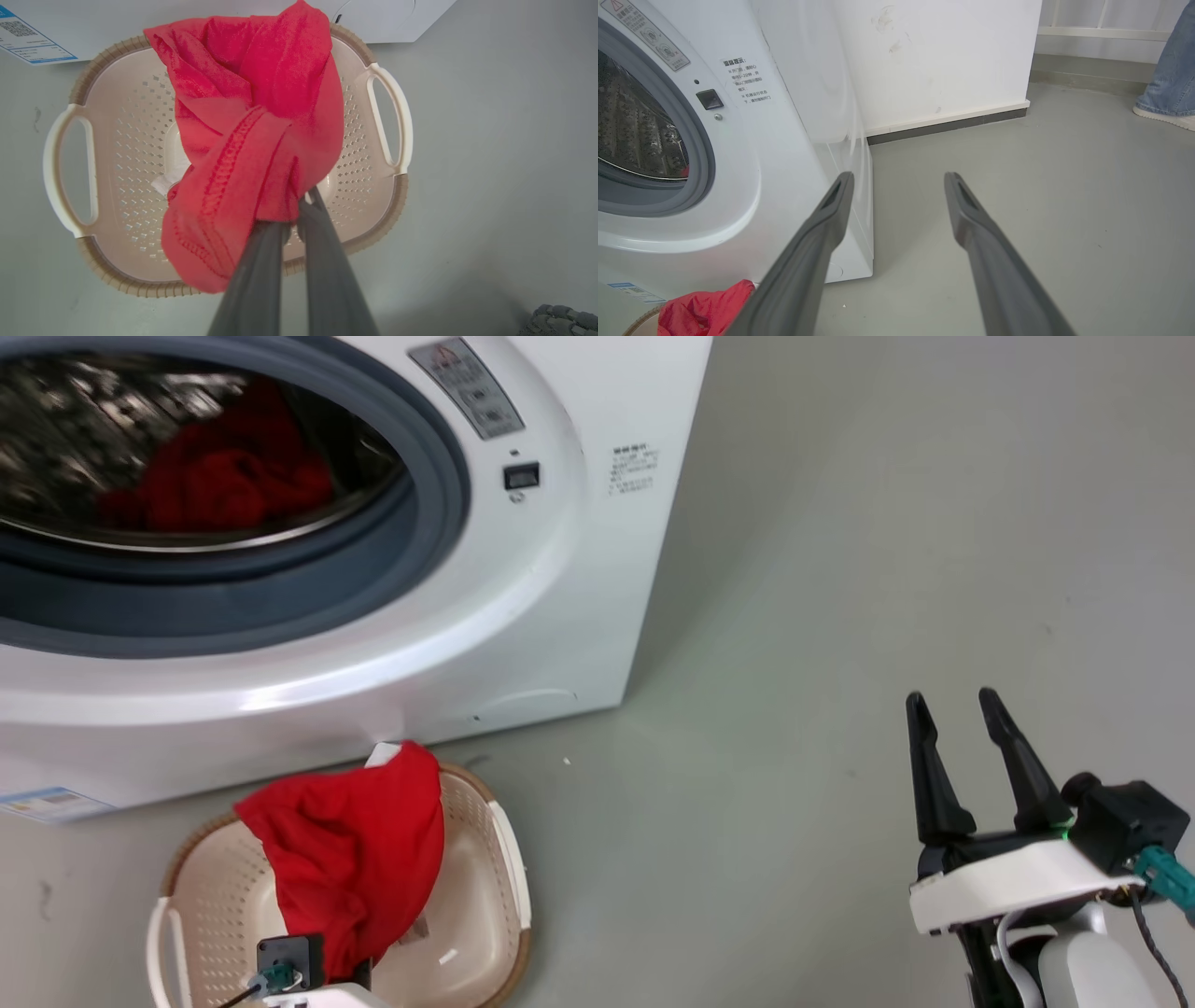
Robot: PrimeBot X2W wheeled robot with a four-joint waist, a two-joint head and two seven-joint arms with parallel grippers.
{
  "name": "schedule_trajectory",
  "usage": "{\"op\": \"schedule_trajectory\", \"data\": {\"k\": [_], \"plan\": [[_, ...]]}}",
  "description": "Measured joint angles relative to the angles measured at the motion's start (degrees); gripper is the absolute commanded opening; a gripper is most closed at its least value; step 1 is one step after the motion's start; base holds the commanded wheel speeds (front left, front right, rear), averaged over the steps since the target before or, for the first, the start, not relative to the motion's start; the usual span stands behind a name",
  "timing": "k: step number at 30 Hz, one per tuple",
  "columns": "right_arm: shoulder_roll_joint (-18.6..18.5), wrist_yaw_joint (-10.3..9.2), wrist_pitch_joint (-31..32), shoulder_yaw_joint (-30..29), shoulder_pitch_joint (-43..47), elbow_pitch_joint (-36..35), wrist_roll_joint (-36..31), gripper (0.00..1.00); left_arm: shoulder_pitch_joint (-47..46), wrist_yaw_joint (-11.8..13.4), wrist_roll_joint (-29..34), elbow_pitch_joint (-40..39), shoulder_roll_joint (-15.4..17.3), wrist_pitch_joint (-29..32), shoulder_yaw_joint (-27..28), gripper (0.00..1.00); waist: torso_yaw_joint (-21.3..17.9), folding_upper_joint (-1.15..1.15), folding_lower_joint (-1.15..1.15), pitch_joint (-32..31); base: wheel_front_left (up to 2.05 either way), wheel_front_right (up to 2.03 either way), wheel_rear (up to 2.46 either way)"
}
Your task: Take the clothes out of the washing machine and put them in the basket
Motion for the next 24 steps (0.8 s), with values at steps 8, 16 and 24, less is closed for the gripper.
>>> {"op": "schedule_trajectory", "data": {"k": [8,16,24], "plan": [[-0.01,0.0,-1.48,1.08,-3.03,0.04,1.51,1.0,-5.99,-0.03,-0.91,8.24,1.77,1.47,0.57,0.0,-2.32,0.0,0.0,7.56,0.0,0.0,0.0],[-0.01,-0.01,-2.92,2.86,-6.12,0.14,2.85,1.0,-14.46,-0.07,-2.11,16.46,3.89,2.43,1.3,0.0,-4.55,0.0,0.01,16.57,0.0,0.0,0.0],[-0.02,0.0,-3.76,3.81,-8.5,0.57,3.57,1.0,-21.59,0.14,-4.19,22.98,5.79,3.58,2.96,0.23,-6.39,0.0,0.02,23.98,0.0,0.0,0.0]]}}
